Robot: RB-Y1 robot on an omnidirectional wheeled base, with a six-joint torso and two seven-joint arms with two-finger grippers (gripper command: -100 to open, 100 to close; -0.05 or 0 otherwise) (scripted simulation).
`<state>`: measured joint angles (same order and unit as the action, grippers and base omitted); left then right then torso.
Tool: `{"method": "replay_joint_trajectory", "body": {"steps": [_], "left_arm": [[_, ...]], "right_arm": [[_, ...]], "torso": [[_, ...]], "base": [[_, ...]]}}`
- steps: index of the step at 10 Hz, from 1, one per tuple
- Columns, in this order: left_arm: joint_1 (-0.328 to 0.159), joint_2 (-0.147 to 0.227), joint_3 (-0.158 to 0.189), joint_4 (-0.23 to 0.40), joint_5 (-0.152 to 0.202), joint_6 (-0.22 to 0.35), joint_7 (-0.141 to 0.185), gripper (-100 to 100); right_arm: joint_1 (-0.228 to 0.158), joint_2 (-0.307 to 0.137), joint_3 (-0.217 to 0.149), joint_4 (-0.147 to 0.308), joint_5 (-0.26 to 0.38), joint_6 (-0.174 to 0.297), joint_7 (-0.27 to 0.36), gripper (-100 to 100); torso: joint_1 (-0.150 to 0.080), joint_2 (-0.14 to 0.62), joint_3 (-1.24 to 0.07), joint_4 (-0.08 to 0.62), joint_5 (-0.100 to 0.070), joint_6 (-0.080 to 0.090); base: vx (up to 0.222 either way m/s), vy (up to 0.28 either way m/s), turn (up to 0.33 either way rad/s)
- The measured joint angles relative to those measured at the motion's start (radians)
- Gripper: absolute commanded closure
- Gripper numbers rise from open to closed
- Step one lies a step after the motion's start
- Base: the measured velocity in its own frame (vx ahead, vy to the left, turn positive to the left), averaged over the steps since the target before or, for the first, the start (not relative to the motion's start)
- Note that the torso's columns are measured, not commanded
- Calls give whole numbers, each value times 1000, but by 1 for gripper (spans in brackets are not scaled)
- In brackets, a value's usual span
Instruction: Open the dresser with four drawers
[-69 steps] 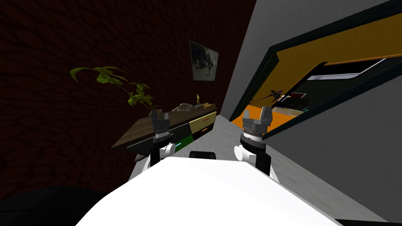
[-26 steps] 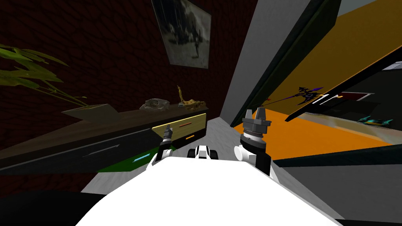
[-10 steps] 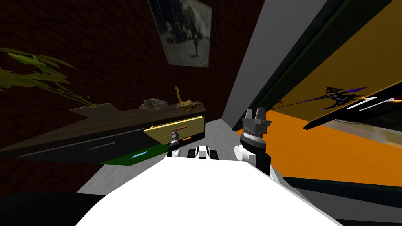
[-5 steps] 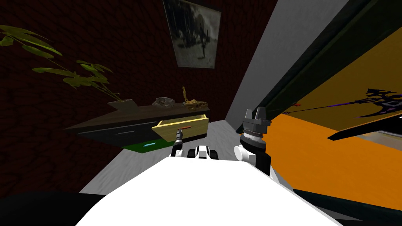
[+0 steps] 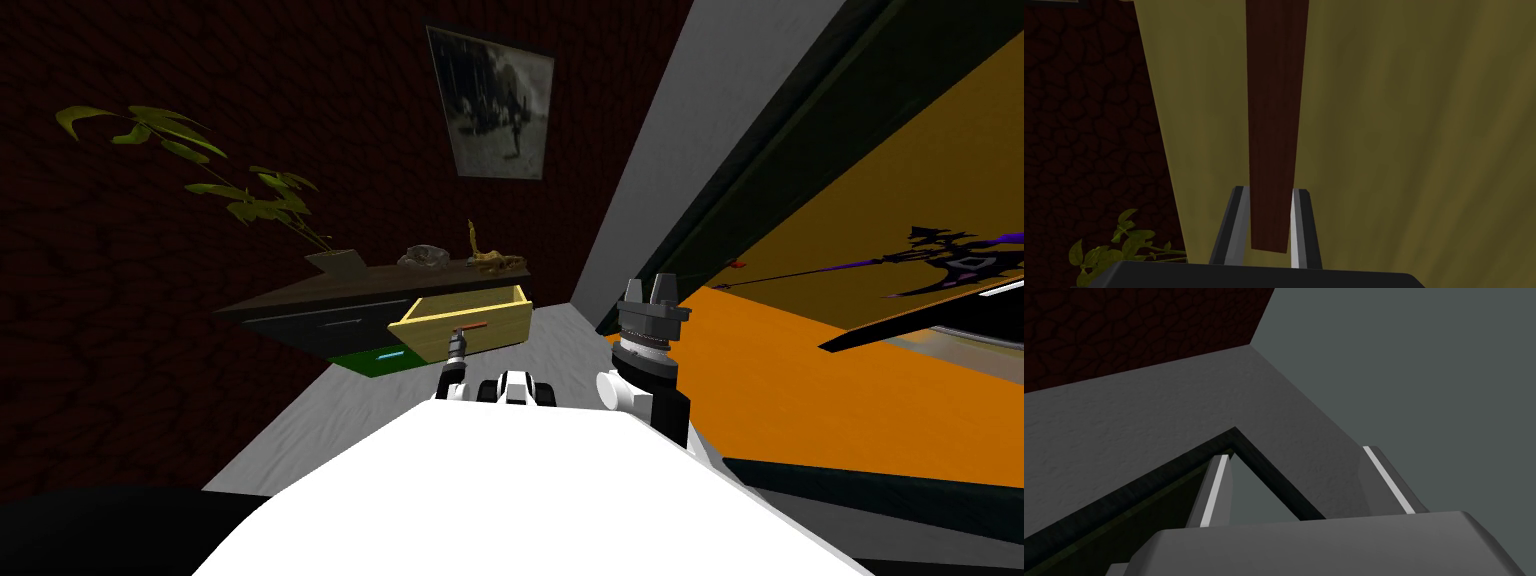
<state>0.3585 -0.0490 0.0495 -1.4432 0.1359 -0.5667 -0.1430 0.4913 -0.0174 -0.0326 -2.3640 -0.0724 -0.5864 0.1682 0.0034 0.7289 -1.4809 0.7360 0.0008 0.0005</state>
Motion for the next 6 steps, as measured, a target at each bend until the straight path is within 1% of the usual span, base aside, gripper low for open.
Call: {"method": "replay_joint_trajectory", "body": {"steps": [2, 6], "left_arm": [[9, 1, 0, -38, 4, 29, -4, -100], [32, 1, -2, -154, 15, 122, -18, -100]], "right_arm": [[0, 0, 0, 0, 0, 0, 0, 0], [0, 0, 0, 0, 0, 0, 0, 0]], "torso": [[-2, 2, 0, 0, -1, 0], [-4, 11, 6, 3, -1, -1]], "base": [[-7, -11, 6], [-1, -10, 3]]}}
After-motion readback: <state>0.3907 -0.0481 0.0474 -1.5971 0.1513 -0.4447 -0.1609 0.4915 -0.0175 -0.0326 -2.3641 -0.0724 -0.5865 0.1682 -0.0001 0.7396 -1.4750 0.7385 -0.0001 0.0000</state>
